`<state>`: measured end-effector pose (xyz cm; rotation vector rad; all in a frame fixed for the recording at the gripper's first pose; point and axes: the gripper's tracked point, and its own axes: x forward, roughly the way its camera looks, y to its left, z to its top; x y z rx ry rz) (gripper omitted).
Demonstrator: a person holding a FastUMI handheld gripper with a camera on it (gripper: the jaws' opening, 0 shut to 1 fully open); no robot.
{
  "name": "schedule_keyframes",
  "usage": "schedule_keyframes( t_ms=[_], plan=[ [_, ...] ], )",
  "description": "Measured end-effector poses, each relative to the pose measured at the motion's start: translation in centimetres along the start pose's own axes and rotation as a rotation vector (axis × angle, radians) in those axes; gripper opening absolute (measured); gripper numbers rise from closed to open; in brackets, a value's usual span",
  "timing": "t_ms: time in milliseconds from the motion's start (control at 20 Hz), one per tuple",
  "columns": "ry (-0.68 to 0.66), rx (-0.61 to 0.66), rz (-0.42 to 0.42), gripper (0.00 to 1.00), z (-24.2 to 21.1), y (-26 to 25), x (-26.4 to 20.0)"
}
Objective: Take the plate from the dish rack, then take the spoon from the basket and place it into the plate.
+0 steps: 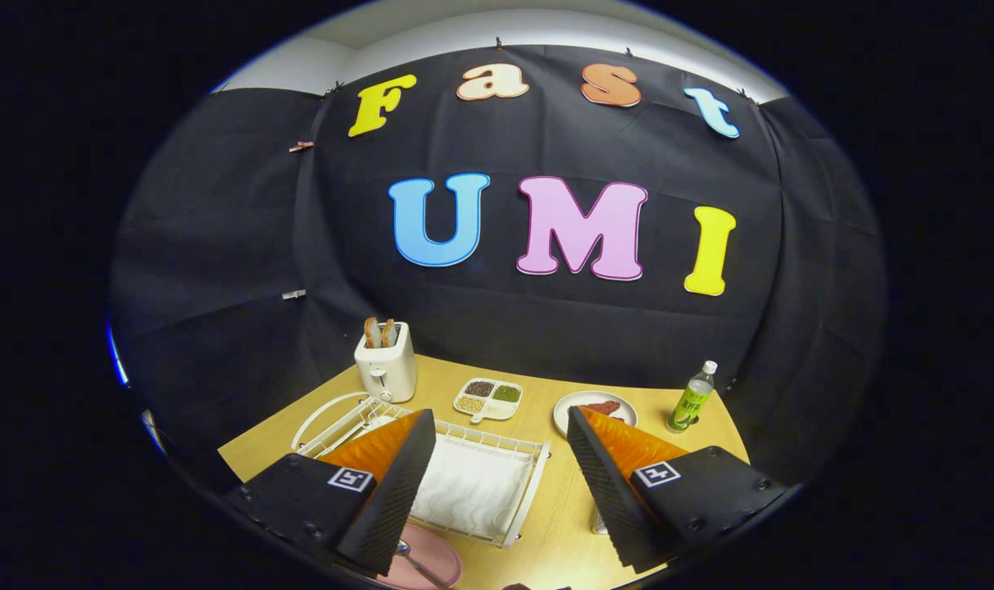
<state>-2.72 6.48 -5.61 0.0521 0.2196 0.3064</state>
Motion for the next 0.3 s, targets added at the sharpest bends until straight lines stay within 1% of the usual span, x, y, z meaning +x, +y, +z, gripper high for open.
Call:
schedule_keyframes(
  t_ms=[300],
  plan=[
    [0.002,0.005,-0.021,0.99,0.05,-1.19,0.09]
  ],
)
